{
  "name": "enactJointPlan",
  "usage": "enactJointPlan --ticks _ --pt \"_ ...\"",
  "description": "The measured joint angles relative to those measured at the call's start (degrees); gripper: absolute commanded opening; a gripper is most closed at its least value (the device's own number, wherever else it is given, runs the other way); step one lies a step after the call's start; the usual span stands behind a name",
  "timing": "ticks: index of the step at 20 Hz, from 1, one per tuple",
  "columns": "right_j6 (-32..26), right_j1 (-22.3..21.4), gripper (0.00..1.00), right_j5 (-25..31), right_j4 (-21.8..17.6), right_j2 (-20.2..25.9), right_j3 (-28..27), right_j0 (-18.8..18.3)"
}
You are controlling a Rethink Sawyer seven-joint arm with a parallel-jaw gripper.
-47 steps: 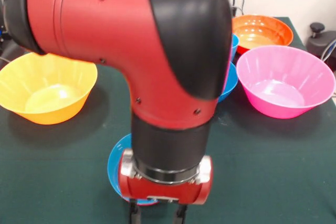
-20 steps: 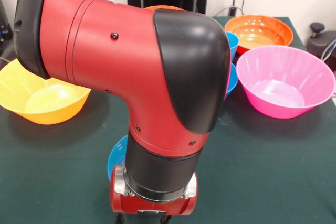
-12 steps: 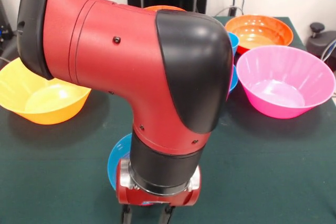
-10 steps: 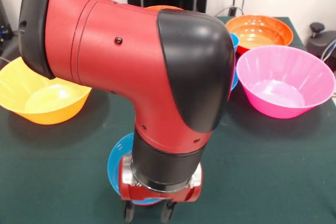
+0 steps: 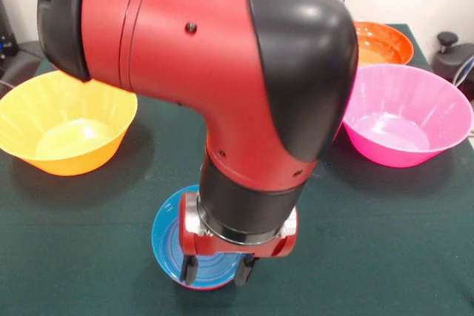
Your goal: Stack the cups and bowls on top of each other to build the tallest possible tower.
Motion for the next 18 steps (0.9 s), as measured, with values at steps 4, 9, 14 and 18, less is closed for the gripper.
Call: enactJointPlan --ticks 4,9,14,18 --pt "0.0 -1.0 1.0 0.0 -1.8 0.9 0.0 0.0" --pt "0.0 -1.3 1.0 0.0 -2.1 0.9 0.0 -0.5" --pt "0.0 -0.6 1.0 0.0 0.1 0.1 0.0 -1.6" --pt "0.0 0.2 1.0 -0.5 3.2 -0.8 0.0 -2.4"
